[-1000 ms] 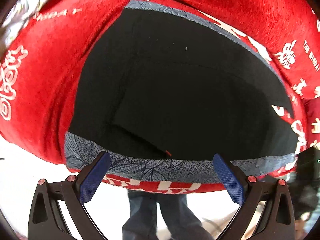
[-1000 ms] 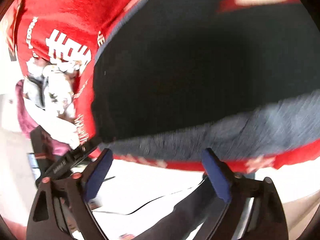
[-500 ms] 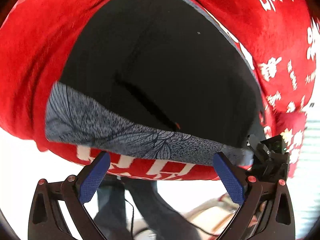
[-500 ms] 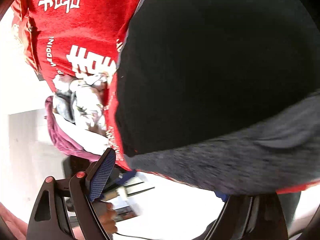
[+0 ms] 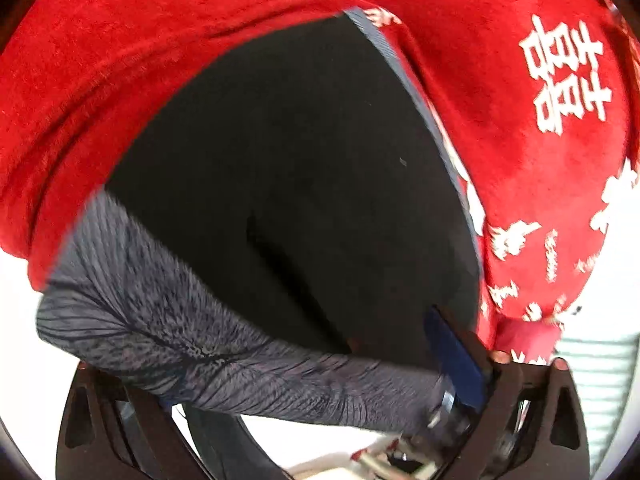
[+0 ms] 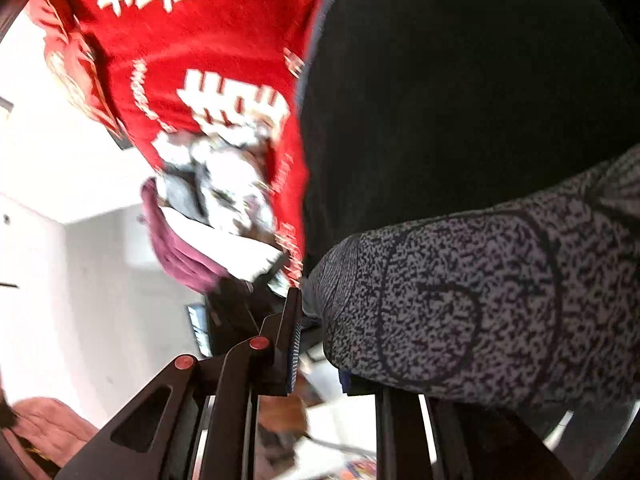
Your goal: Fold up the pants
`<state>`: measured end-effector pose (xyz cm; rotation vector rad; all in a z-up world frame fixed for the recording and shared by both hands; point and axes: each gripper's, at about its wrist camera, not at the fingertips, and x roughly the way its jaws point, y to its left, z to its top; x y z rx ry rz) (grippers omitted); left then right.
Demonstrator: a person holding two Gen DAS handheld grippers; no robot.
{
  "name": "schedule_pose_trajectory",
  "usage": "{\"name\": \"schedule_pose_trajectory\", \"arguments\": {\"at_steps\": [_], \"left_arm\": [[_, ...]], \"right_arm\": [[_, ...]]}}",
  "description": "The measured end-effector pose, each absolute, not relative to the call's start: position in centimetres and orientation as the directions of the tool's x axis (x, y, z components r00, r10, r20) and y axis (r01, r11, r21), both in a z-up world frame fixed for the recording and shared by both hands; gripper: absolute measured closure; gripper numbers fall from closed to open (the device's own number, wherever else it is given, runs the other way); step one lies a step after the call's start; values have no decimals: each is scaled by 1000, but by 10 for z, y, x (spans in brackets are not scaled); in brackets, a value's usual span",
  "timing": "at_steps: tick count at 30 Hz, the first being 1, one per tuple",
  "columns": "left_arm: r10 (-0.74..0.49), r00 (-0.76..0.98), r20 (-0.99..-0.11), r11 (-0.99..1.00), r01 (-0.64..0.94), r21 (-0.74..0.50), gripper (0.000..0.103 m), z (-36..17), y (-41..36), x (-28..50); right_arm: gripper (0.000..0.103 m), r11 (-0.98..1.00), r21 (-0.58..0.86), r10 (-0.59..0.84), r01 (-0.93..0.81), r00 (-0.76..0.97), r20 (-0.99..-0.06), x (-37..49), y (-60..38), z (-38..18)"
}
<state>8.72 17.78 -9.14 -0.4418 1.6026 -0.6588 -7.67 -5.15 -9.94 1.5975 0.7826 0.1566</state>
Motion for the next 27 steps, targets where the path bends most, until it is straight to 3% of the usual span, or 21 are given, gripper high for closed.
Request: {"name": "schedule_pose_trajectory", "arguments": {"at_steps": [2,5,6,7,8,13,15,16,17,22,27], "left_arm": [[-570,-141,-810,803,116,-585,44,-95,180,90],[-534,-146,-833,815,171,-553,65,-97,194,92],[-530,-152,-835,816,179,-550,67,-97,195,91],[-523,-159,-837,816,191,-546,68,-97,196,91],[-520,-164,-838,815,200,-544,68,-95,199,90],[-482,-188,-856,814,265,-517,68,-93,196,90],[-471,-193,-861,819,268,-508,69,-93,197,92],[-467,-193,-863,822,266,-504,72,-92,197,92],[-465,-192,-864,825,259,-502,72,-89,199,94],[-497,-154,-854,817,248,-520,72,-55,187,103],[-554,-10,-833,785,326,-526,72,6,138,136]], "right_arm": [[83,59,896,570,441,722,-393,-80,-47,-109],[81,73,852,513,519,713,-478,-100,-55,-122],[77,56,837,477,544,722,-501,-113,-61,-127],[62,42,823,442,567,728,-524,-125,-67,-131],[53,30,809,415,587,729,-544,-135,-71,-133],[52,-186,815,299,549,821,-486,-179,-85,-143],[57,-318,808,243,496,866,-436,-189,-85,-152],[86,-396,792,199,465,885,-420,-195,-83,-157],[97,-409,786,175,464,885,-431,-197,-85,-158],[97,-131,811,271,570,808,-524,-158,-116,-92],[97,189,820,338,541,748,-572,-100,-180,-14]]}}
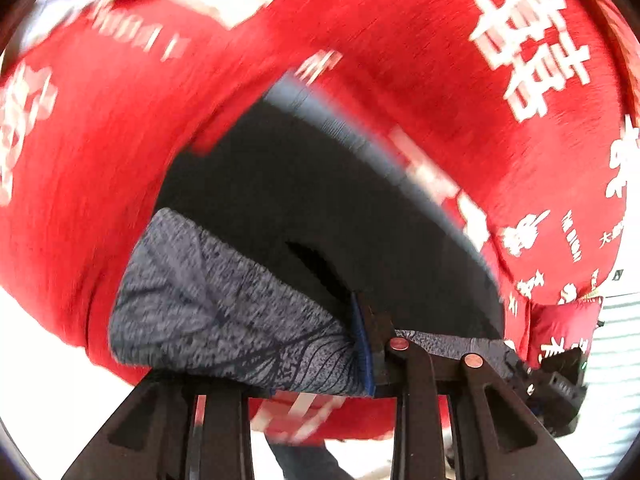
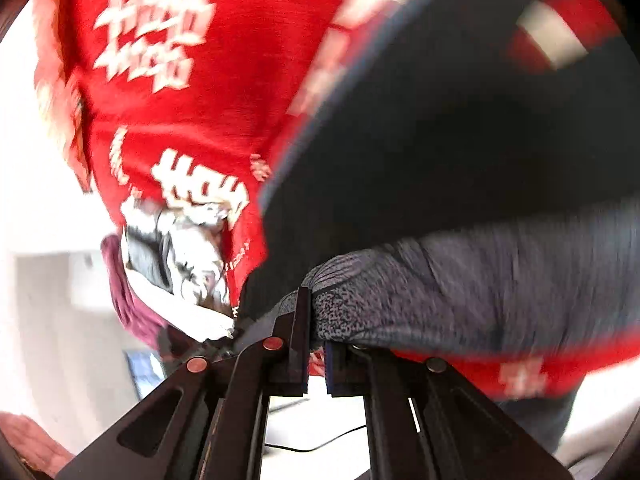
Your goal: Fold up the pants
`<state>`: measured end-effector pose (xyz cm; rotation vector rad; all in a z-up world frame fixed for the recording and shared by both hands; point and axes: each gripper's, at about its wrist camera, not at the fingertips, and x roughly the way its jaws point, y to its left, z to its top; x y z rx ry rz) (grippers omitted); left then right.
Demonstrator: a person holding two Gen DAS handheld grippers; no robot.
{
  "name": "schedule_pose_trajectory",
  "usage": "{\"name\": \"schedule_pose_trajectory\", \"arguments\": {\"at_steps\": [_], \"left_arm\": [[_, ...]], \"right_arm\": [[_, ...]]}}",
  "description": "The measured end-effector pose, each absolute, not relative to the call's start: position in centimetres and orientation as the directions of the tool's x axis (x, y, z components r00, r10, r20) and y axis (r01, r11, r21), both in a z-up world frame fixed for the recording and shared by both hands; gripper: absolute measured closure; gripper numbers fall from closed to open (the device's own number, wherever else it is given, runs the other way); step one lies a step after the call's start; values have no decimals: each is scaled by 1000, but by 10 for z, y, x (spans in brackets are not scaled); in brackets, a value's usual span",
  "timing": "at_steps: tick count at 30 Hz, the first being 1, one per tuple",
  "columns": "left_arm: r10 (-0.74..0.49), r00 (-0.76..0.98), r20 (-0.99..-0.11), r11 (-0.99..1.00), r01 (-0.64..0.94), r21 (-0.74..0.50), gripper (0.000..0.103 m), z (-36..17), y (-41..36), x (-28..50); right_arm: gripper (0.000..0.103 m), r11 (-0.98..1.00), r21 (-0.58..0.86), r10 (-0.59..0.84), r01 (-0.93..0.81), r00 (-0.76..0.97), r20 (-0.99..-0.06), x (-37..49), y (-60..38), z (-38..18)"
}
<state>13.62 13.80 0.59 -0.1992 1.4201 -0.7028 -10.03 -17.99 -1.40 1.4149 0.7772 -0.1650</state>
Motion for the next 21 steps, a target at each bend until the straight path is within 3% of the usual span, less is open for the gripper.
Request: {"name": "schedule_pose_trajectory", "arguments": {"at_steps": [1,3,4,5,9,12,15,16,17,18,19,20,21], "left_arm": [[-560,14,-828,783,335,-524,72,11,128,144],[-533,83,-842,807,350,-476,46,17,100,168],[-502,132,-855,833,339,-437,23,15,92,182],[-472,190,-861,859,321,-400,19,8,80,197],[-379,228,-897,907,282,-312,19,-35,42,237],[-246,246,-938,948,262,-180,19,-70,15,252],[-183,262,-947,965,234,-122,19,-76,10,263],[-178,278,-944,967,225,-116,19,-69,9,263],[-168,309,-936,970,219,-102,19,-56,13,263],[-157,324,-933,971,225,-86,19,-44,13,262],[-149,327,-933,969,237,-72,19,-37,10,259],[-145,328,-933,961,272,-53,19,-24,9,251],[-150,325,-934,951,306,-47,19,-16,6,242]], "right_arm": [[97,236,816,353,528,736,-578,-79,-202,-3],[97,280,806,376,522,712,-592,-44,-231,1],[97,295,796,383,529,698,-605,-31,-241,-1],[96,317,779,392,542,673,-628,-9,-261,-8],[94,313,746,436,588,609,-663,44,-308,-55],[93,353,688,439,633,538,-720,72,-326,-95],[92,328,690,448,646,536,-715,76,-335,-123],[84,304,701,456,645,548,-701,76,-337,-124],[62,265,736,482,623,576,-660,74,-340,-122],[48,241,771,495,590,608,-620,71,-339,-115],[24,228,795,502,563,632,-591,73,-339,-107],[18,224,825,517,520,654,-552,69,-340,-93],[18,230,835,526,501,658,-540,66,-339,-84]]}}
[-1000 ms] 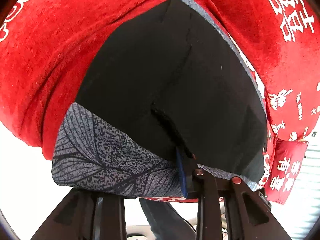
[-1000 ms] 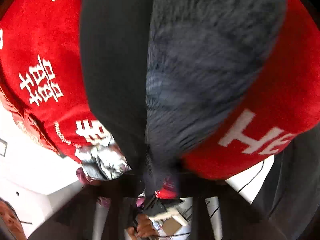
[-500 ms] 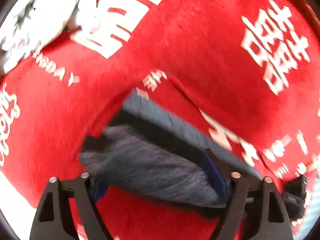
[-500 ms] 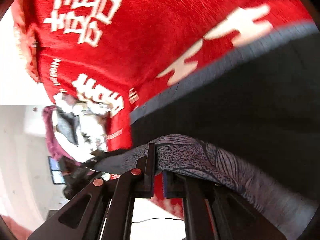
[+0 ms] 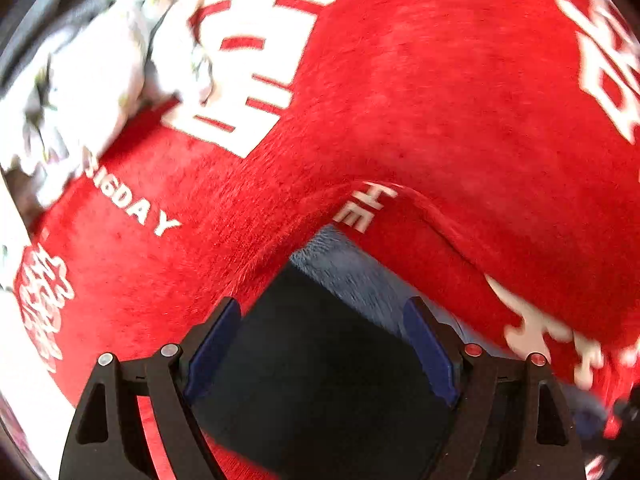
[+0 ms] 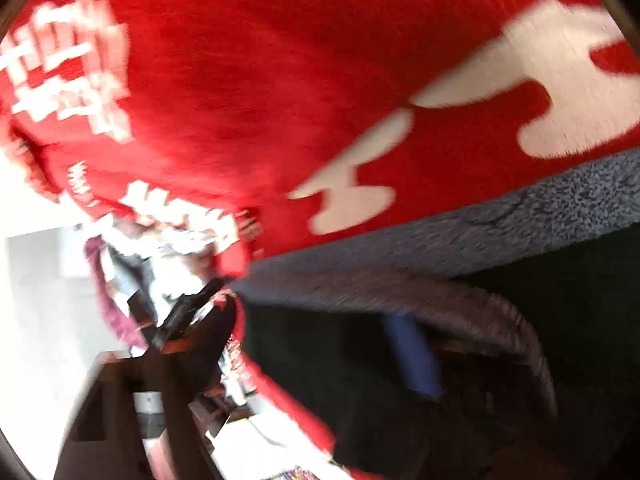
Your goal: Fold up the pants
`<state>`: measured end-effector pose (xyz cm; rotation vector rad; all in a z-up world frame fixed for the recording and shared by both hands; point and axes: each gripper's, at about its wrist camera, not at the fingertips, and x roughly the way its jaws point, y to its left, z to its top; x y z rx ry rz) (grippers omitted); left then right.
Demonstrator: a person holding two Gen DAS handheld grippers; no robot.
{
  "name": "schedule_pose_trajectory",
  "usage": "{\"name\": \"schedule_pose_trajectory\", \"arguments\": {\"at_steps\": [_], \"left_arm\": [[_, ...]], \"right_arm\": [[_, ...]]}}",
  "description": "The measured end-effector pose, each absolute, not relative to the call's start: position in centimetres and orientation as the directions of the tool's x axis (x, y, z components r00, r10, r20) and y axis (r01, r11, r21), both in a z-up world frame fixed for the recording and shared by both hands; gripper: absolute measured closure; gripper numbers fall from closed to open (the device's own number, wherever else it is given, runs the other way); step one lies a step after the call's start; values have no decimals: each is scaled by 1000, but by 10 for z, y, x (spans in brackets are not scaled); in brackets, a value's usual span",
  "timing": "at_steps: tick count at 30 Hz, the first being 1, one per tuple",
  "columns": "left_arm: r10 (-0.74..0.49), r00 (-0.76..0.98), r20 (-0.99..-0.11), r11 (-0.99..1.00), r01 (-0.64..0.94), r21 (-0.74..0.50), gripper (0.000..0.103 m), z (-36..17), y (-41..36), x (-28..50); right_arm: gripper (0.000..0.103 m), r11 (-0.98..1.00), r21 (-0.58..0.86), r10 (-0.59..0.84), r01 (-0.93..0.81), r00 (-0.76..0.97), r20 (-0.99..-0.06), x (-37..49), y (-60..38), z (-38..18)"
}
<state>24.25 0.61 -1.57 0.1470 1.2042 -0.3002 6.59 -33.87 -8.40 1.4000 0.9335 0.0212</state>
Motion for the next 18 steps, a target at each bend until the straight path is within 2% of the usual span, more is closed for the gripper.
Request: {"name": "schedule_pose_trajectory", "arguments": {"at_steps": [4,9,14,18], "left_arm": [[-211,216,-953,861,502,-77,19,1,-20,184],[-310,-61,-949,655,709,-260,19,-18,-83,74],[-354,-290,-889,467,769,-437,19,-45,-145,-20],[-315,-354,-880,405,789,-462,19,-65,-168,-58]], "right_arm": [[18,339,807,498,484,636,-590,25,-331,-41],[18,328,745,405,581,626,-666,-85,-320,-29],[20,164,605,258,779,558,-788,-248,-285,-39],[22,13,519,189,855,508,-841,-341,-243,-60]]}}
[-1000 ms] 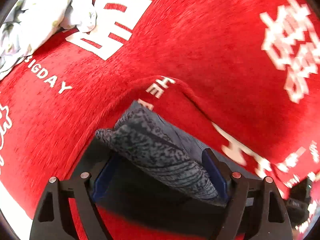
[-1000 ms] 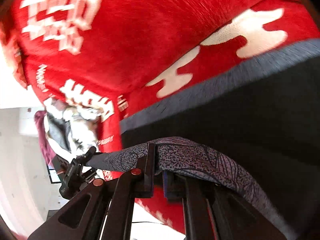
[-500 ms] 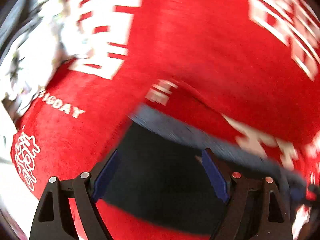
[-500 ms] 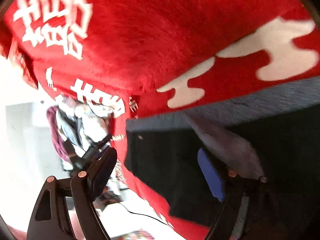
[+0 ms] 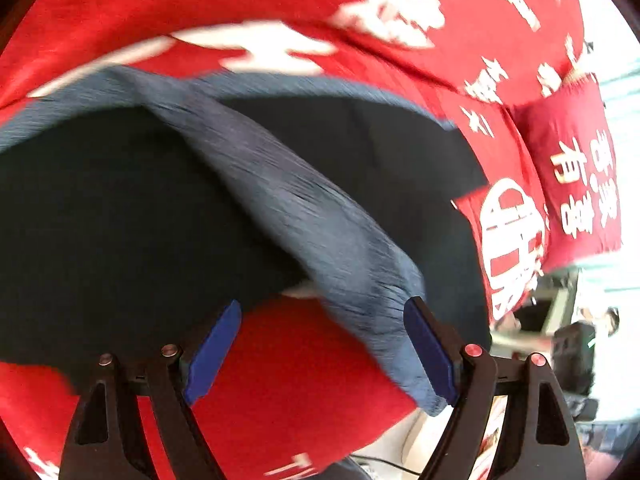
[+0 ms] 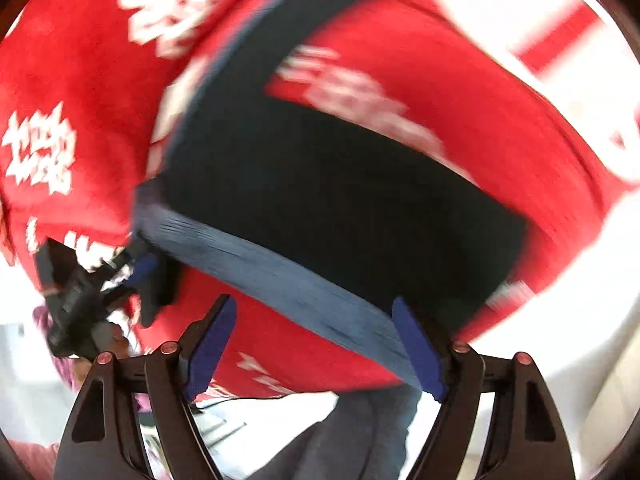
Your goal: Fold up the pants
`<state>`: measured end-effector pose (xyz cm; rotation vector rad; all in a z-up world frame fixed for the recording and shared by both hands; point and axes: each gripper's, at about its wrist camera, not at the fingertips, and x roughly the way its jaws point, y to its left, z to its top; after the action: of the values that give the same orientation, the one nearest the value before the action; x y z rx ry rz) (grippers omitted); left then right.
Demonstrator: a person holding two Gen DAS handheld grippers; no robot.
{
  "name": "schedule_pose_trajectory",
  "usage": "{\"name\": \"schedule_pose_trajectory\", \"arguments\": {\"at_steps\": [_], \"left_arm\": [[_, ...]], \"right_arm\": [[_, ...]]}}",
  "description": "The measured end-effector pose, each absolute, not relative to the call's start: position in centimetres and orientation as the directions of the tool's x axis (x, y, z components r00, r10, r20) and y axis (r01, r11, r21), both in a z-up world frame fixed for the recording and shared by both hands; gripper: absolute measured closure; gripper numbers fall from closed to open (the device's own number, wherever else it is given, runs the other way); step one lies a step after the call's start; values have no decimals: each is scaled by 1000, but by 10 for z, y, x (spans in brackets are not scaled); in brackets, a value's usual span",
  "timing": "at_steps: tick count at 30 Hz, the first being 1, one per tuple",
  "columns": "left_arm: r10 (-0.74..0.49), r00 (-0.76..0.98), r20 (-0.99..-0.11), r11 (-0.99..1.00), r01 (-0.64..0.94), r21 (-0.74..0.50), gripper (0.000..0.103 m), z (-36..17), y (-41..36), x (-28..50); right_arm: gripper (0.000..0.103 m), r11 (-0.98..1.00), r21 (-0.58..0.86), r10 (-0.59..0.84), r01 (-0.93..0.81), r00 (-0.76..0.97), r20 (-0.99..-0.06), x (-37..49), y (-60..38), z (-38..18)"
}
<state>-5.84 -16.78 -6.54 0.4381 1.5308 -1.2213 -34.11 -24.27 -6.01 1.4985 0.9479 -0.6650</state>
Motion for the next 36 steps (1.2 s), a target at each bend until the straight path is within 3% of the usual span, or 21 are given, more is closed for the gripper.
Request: {"name": "schedule_pose_trajectory", "arguments": {"at_steps": [3,6,7,8,9,11,12,17,24,26,27,28,29,31,34,36], "left_arm": [[-272,-368,-889,383,806,-451,19,-76,-175,-79],[-249,-382,-890,377,808,-452,19,-86,-177,-94],[-244,-379,-893,381,809,-448,19,-88,-176,-99],[-249,-366,-897,381,814,-438,19,-88,-179,-102],[-261,-364,-894,372,817,-441,19,-85,-181,-105],[-269,-400,-876,370,797,-477,36,-80,-188,-108],[-270,-414,-869,374,787,-491,37,-76,-190,-107],[-350,-379,-857,389,773,-501,36,-39,-227,-105],[-415,-248,-875,441,787,-432,31,-15,-316,-79],[-422,-203,-883,464,789,-403,31,-9,-329,-65],[-436,-181,-882,470,790,-394,31,-3,-337,-58],[-451,-157,-879,473,793,-384,31,4,-339,-50],[-469,-127,-874,477,796,-373,31,13,-341,-44],[-488,-92,-868,487,796,-358,31,22,-341,-34],[-459,-26,-888,526,798,-295,15,21,-336,-22],[-389,9,-921,554,801,-226,15,4,-326,-19]], "right_arm": [[24,-53,482,172,875,483,-858,-377,-218,-80],[29,-126,534,176,836,548,-818,-390,-205,-102],[40,-152,558,190,816,578,-793,-390,-203,-114],[69,-170,576,200,800,600,-774,-388,-202,-121],[81,-185,587,209,788,615,-760,-386,-203,-125],[88,-203,620,206,758,652,-729,-383,-209,-122],[88,-198,635,204,747,665,-719,-381,-212,-118],[88,-144,765,159,628,778,-608,-371,-278,-53],[87,-18,802,116,597,798,-591,-335,-435,-16],[80,-1,777,95,629,774,-626,-319,-482,-19],[72,3,765,89,645,761,-642,-317,-492,-20],[44,24,744,82,667,741,-667,-308,-512,-21],[25,61,721,73,691,717,-693,-301,-524,-16],[24,146,678,46,721,679,-732,-287,-537,-7],[24,191,625,18,756,634,-773,-285,-542,-1],[27,156,605,13,781,611,-792,-296,-538,-11]]}}
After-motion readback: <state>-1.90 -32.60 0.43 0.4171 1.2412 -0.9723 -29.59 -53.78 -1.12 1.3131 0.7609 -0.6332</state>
